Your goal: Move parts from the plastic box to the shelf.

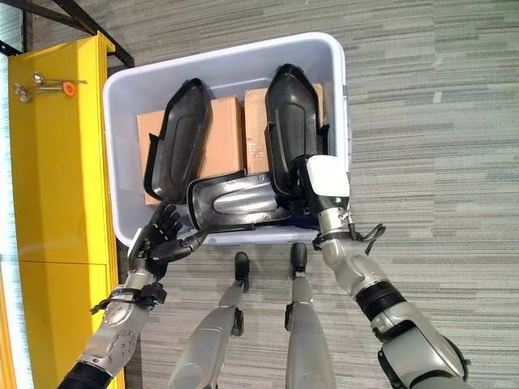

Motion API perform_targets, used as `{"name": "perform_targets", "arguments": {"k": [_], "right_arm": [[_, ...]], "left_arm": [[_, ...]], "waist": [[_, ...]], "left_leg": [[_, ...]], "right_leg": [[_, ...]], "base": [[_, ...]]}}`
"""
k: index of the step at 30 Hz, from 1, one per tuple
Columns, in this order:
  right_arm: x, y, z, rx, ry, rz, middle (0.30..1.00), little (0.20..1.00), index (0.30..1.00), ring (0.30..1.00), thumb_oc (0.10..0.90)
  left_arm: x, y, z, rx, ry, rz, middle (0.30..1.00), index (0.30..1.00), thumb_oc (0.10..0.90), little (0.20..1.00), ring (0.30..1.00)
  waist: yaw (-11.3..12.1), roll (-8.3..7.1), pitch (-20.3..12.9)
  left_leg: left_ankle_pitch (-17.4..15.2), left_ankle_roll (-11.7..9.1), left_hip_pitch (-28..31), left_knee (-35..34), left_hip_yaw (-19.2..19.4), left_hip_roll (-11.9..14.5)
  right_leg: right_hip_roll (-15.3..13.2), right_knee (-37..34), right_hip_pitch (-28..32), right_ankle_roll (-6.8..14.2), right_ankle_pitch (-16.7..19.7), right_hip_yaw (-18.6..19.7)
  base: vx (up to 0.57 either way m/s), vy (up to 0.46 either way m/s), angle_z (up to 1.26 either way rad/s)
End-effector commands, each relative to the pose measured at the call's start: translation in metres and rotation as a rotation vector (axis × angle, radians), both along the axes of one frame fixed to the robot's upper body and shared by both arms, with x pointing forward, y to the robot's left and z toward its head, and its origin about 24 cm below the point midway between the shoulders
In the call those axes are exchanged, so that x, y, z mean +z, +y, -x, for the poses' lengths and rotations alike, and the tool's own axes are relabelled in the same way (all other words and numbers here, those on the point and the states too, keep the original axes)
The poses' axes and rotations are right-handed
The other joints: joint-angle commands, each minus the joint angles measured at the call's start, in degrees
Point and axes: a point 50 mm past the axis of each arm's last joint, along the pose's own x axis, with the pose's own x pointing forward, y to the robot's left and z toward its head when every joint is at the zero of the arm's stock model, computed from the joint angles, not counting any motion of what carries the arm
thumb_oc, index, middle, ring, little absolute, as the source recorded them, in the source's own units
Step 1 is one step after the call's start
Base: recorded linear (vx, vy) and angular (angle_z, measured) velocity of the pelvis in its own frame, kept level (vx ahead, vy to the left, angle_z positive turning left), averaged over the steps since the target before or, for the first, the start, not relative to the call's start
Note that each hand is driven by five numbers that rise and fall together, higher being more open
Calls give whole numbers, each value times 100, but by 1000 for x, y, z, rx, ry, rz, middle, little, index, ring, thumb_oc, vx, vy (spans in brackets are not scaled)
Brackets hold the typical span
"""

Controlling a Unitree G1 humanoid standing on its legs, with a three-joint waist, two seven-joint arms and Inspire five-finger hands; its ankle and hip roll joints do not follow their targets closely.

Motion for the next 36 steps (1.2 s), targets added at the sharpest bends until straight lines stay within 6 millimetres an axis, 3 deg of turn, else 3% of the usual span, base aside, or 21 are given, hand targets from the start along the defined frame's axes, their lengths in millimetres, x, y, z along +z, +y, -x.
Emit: {"name": "perform_targets", "arguments": {"k": [1, 18, 26, 36], "right_arm": [[-9, -4, 1, 17, 110, 46, 300, 300, 300, 300, 400], [31, -21, 19, 21, -105, -26, 300, 300, 300, 300, 400], [52, -12, 36, 129, -190, -90, 300, 300, 300, 300, 400], [67, -3, 50, 226, -230, -123, 300, 300, 300, 300, 400]], "left_arm": [[-17, 7, 18, -13, 74, -47, 1000, 1000, 900, 1000, 1000], [-26, 13, 22, 0, 125, -83, 1000, 1000, 900, 1000, 1000], [-35, 24, 30, 17, 172, -106, 1000, 1000, 900, 1000, 1000], [-45, 36, 42, 33, 233, -129, 1000, 1000, 900, 1000, 1000]], "waist": [[102, -153, 24], [73, -521, -464], [67, -760, -940], [48, -946, -1524]], "left_leg": [[-195, -100, 170, -11, -38, 133], [-324, -121, 690, -46, -129, 263], [-448, -115, 1094, -46, -149, 361], [-567, -121, 1482, -46, -126, 434]], "right_leg": [[-810, 466, 188, 599, -807, 91], [-738, 205, 866, 611, -885, -60], [-658, 43, 1346, 605, -936, -108], [-618, -155, 1831, 632, -924, -169]], "base": [[0, 0, 0], [17, -7, 5], [30, -12, -1], [56, -19, 0]]}}
